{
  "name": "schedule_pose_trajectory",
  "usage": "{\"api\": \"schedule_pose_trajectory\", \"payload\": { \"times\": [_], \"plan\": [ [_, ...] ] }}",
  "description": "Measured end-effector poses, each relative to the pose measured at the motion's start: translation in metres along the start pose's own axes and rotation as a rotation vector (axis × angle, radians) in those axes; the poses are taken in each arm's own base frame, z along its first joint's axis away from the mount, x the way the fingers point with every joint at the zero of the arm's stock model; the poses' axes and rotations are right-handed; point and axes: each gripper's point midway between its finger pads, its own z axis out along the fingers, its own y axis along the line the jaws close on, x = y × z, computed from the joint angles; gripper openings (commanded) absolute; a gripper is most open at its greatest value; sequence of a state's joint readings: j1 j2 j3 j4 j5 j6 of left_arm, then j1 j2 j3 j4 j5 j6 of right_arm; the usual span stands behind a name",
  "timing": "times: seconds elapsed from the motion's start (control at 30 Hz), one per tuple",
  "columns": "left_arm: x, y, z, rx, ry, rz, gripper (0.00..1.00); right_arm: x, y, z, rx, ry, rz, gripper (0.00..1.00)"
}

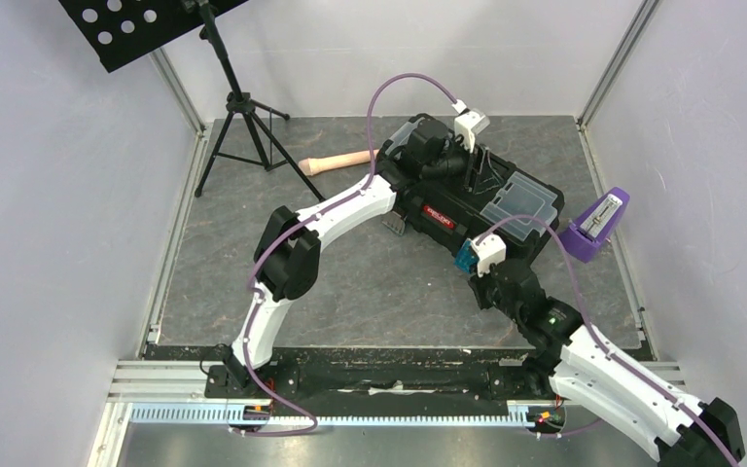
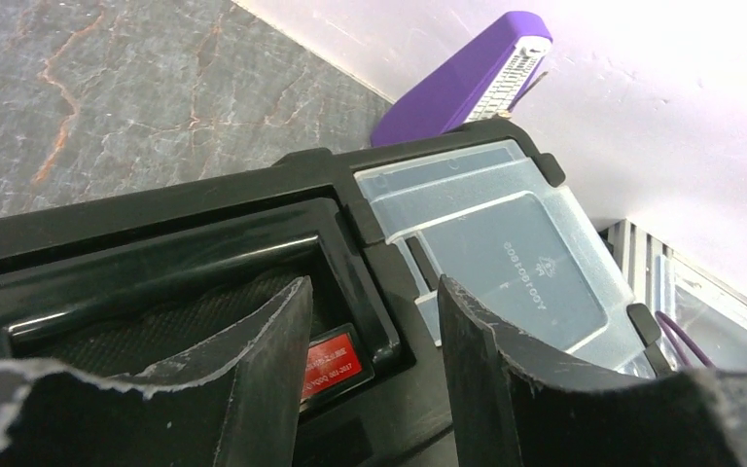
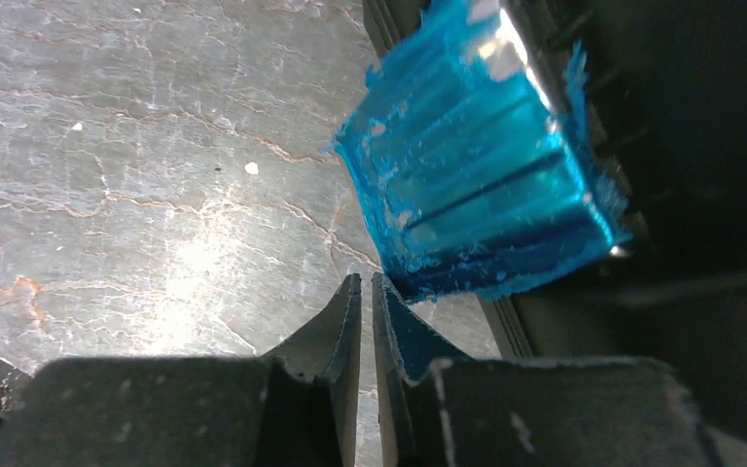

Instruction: Pack the tool kit

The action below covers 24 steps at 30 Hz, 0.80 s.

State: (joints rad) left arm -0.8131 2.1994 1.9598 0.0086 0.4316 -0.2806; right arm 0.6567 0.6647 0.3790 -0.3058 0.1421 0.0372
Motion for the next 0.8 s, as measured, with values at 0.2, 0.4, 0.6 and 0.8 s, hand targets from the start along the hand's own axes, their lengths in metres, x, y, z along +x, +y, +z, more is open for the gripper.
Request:
{"api": "schedule_pose_trajectory", "payload": {
  "times": [0.2, 0.4, 0.6, 0.8],
  "plan": [
    [0.005, -0.003, 0.001, 0.032, -0.014, 0.011, 0.57, 0.022, -0.005, 0.011, 0.062, -0.051, 0.124, 0.05],
    [0.009, -0.008, -0.003, 0.054, -0.026, 0.02, 0.57, 0.039, -0.019, 0.019, 0.149, -0.114, 0.217, 0.03],
    [0.01, -0.01, -0.005, 0.057, -0.034, 0.026, 0.57, 0.033, -0.009, 0.023, 0.092, -0.159, 0.266, 0.04],
    [0.009, -0.01, -0.005, 0.046, -0.028, 0.022, 0.57, 0.037, 0.013, 0.015, -0.009, -0.064, 0.331, 0.07]
  ]
}}
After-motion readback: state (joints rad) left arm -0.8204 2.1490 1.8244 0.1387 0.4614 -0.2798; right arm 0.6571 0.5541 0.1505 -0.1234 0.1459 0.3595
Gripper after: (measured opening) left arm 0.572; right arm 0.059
